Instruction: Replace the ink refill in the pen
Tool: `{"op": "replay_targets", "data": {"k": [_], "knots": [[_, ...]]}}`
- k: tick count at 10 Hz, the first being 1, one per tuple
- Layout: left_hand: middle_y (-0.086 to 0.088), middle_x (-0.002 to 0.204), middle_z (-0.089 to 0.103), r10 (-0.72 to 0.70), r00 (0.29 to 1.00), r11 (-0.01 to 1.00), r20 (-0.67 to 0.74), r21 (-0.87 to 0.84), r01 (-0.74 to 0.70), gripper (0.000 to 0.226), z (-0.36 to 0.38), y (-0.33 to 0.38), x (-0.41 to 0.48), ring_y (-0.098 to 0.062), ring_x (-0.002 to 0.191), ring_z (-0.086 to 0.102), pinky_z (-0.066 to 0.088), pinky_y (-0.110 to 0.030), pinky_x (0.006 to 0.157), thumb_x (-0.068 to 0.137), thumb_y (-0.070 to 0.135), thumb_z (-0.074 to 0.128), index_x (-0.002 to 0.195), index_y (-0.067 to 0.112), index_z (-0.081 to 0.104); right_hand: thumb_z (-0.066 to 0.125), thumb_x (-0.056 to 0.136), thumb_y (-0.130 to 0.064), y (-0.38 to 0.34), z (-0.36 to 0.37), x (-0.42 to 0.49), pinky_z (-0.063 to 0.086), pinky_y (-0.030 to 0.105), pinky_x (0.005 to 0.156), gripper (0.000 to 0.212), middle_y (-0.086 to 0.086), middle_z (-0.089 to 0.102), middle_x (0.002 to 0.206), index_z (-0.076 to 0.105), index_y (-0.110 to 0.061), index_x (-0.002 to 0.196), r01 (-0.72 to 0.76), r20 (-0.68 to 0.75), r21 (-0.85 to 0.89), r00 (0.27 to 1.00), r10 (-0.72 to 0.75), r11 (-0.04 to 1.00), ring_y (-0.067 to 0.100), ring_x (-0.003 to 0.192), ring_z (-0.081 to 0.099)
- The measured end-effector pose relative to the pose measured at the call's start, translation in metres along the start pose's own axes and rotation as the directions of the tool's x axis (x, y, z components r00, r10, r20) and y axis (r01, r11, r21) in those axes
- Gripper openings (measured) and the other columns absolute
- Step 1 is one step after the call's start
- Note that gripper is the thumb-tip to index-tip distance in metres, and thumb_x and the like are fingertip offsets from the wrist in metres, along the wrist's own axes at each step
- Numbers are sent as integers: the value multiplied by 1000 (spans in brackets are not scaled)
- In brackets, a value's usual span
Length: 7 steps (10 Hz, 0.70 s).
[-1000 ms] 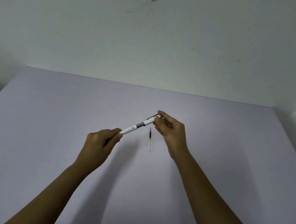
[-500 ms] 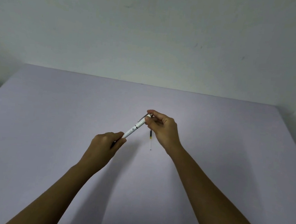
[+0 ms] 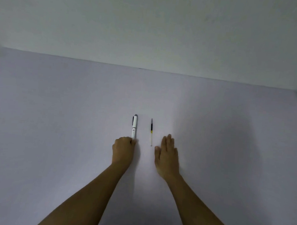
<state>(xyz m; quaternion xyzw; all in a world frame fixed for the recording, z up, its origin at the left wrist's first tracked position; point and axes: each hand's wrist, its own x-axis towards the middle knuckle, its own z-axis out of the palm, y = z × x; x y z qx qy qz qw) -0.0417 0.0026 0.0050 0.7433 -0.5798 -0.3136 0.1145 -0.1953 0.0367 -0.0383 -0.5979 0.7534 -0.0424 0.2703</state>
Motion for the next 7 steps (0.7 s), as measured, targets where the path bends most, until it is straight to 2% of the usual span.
{"op": "replay_targets", "data": {"k": [1,3,4,5,6,7], "knots": [[-19,77,64,36,998,999,-42,27,-35,31,7,-2,5,-22,59,44,32,-30,57,95,19,45,81,-1,63,23,100,-36,5,11,-1,5,37,120,60,11,-1,161,4,-8,149,35,-59,-91,997,-40,995,23,149,0],[-21,84,63,133,988,988,-82,95,-125,27,18,-6,9,-35,73,58,45,-37,64,96,19,42,89,-1,59,35,96,-32,5,23,-3,17,41,116,60,15,23,156,22,-3,146,52,-231,-107,970,-76,993,30,145,22],[-20,87,63,135,987,988,-82,89,-128,27,19,-8,10,-34,77,59,47,-37,66,96,22,42,90,0,58,29,97,-34,6,24,-1,7,37,117,60,12,16,158,14,-6,148,33,-200,-132,978,-59,991,26,147,14],[-20,85,62,145,986,987,-78,87,-138,30,16,-7,5,-34,75,58,43,-35,63,95,26,45,87,0,57,30,98,-33,6,23,-2,4,38,118,60,12,13,159,12,-7,148,57,-190,-118,979,-79,991,25,148,10],[-20,82,60,109,985,993,-131,51,-103,35,-1,-2,12,-31,70,52,37,-34,60,94,32,46,84,0,54,30,98,-32,2,4,7,7,38,120,59,12,12,160,12,-5,148,34,-221,-50,974,-44,998,24,148,9],[-21,80,60,157,973,986,-167,90,-143,35,-21,3,21,-33,68,52,32,-33,59,95,29,47,80,-2,54,30,99,-32,-4,-15,16,9,37,120,59,14,13,159,13,-3,148,58,-238,-29,969,-64,998,24,148,10]]}}
